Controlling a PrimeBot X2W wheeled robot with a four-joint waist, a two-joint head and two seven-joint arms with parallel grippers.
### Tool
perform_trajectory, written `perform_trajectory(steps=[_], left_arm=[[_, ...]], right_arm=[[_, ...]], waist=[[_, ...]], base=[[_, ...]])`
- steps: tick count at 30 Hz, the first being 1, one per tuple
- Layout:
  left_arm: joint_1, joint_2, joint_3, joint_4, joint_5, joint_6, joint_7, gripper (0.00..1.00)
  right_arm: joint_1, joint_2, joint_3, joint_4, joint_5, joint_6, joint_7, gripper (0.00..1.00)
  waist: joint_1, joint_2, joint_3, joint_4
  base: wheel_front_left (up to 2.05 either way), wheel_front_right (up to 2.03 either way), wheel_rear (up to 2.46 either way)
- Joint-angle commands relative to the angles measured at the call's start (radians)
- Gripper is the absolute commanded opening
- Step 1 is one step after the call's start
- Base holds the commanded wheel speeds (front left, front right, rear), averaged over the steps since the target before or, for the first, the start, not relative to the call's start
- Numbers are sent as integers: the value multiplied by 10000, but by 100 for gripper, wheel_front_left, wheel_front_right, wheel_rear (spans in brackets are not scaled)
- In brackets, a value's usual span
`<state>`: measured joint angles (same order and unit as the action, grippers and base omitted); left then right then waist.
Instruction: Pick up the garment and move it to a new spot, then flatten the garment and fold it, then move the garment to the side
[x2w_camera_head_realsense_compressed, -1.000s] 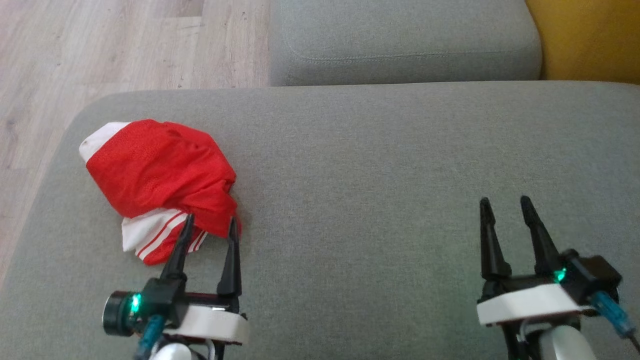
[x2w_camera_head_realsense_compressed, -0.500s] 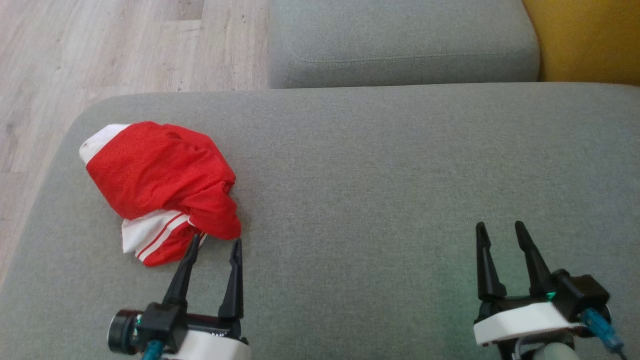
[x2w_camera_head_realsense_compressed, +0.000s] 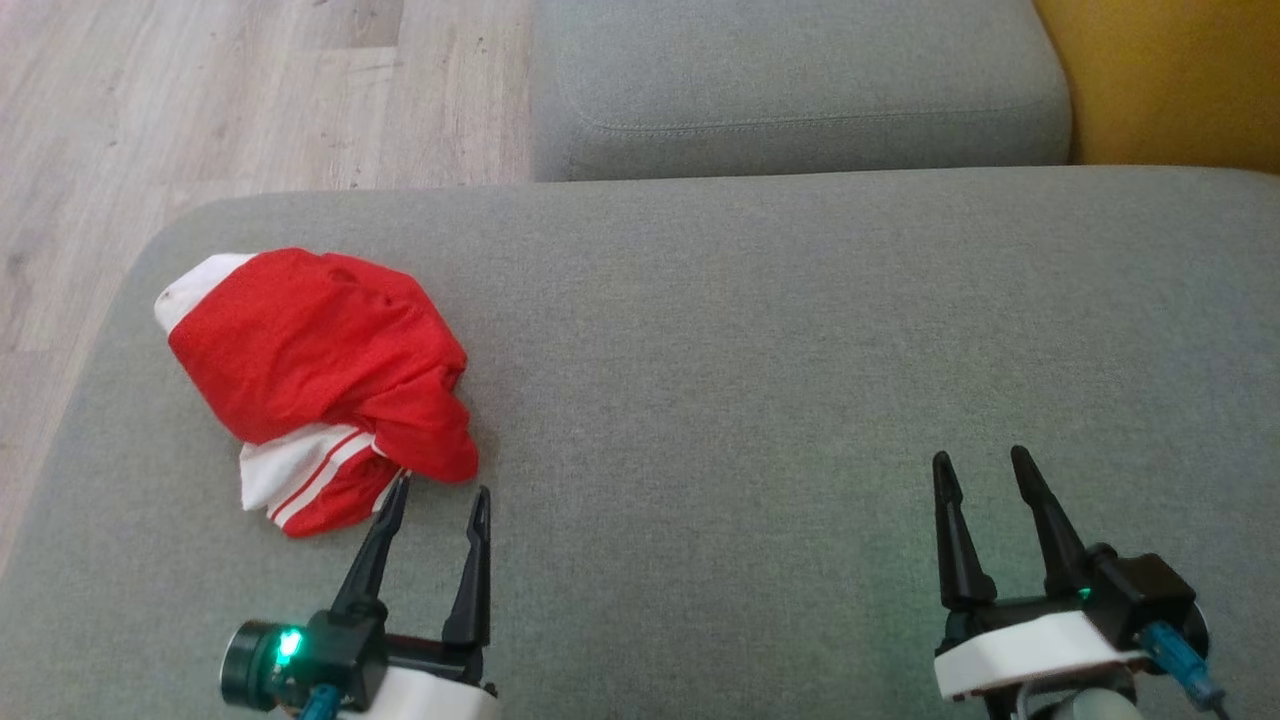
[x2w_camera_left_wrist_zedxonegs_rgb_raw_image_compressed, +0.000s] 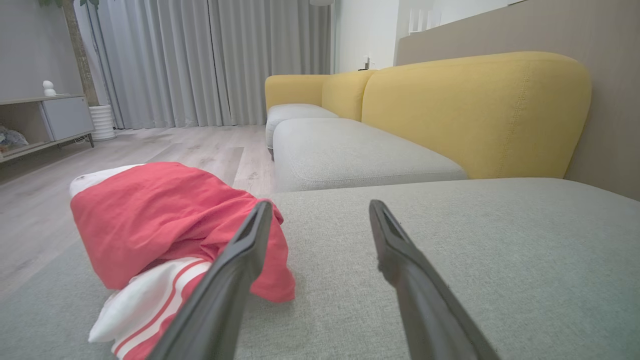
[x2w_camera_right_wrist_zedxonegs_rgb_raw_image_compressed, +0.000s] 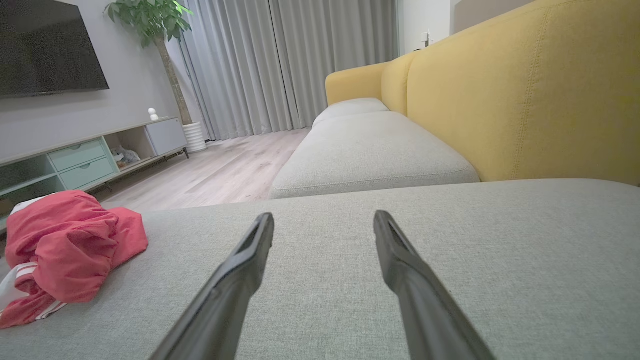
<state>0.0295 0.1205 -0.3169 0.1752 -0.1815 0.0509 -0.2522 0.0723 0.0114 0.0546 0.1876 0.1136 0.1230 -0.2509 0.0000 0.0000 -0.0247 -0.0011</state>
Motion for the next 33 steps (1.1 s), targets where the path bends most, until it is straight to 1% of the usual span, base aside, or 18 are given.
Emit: perform_trajectory(steps=[1, 6, 10, 12, 23, 27, 33], left_arm=[[-291, -62, 473, -241, 154, -98, -95, 100], [-285, -188, 690, -144, 305, -242, -95, 100], [-274, -242, 835, -86, 382, -282, -95, 100], [-273, -263, 936, -31, 426, -313, -95, 100], [-266, -166, 1452, 298, 691, -386, -95, 100], [-246, -159, 1528, 345, 769, -410, -95, 100], [-162, -158, 1582, 385, 855, -451, -95, 100]], right_arm=[[-377, -114, 273, -291, 44, 77, -109, 100], [-365, -114, 335, -306, 91, 77, -109, 100], [-345, -114, 426, -322, 129, 77, -109, 100], [-321, -114, 506, -324, 156, 77, -109, 100], [-223, -114, 1269, -276, 382, 77, -109, 100], [-219, -114, 1494, -289, 392, 77, -109, 100], [-234, -114, 1798, -281, 488, 77, -109, 100]], waist=[[0, 0, 5, 4], [0, 0, 11, 62], [0, 0, 3, 243], [0, 0, -6, 449], [0, 0, -37, 2135], [0, 0, -65, 2777], [0, 0, -82, 3565]], base=[[0, 0, 0], [0, 0, 0], [0, 0, 0], [0, 0, 0], [0, 0, 0], [0, 0, 0], [0, 0, 0]])
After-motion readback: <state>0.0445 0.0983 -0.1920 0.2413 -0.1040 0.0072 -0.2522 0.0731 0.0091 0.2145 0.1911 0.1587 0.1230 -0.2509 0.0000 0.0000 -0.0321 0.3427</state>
